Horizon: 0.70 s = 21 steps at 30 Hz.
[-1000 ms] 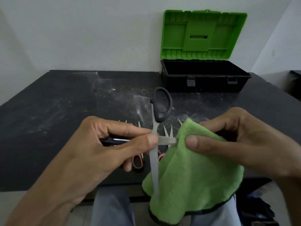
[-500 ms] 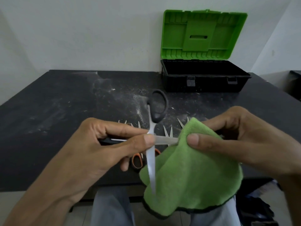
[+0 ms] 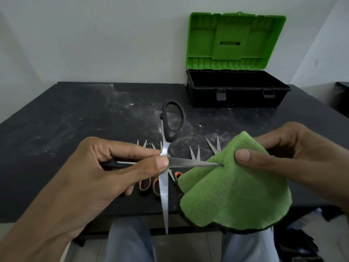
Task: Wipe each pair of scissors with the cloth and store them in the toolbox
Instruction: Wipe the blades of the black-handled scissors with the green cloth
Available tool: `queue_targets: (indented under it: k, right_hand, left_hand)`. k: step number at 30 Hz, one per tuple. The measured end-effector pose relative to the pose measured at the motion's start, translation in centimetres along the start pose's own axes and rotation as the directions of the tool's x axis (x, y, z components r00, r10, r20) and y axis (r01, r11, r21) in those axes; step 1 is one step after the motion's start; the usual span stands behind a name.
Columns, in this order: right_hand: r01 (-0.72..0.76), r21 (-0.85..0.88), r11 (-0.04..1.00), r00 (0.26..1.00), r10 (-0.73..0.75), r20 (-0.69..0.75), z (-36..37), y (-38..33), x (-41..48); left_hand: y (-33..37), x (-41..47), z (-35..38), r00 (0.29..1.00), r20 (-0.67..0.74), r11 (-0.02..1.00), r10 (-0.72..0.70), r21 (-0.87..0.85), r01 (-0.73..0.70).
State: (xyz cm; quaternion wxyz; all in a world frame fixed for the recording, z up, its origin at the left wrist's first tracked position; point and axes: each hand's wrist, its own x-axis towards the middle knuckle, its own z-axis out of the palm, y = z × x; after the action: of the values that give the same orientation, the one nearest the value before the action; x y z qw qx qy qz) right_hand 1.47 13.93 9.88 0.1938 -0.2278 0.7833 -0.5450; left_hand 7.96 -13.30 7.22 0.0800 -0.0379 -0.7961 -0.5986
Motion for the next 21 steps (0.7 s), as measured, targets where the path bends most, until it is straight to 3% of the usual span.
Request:
queue_targets:
  k: [9,15,21]
  right_hand:
    - [-0.013,-0.029,0.999,1.000,0.013,0.004,-0.2,0.1,-0.1]
    - [0.022,-0.165,0.986,0.997,-0.009,0.078,0.7,0.3,0.5]
    - [0.072,-0.104,0.992,0.997,-0.072,0.011,-0.3,0.1,0.2]
  left_hand:
    - [0.8,-0.2,0.2,1.000,0.011,0.998,0.007,0.063,-0.007]
    - [1.2,-0.1,0.8,0.999,0.012,0.999,-0.044,0.013,0.044]
    - [0.8,-0.3,-0.3,0.998,-0.048,0.995,-0.045,0.081,0.049]
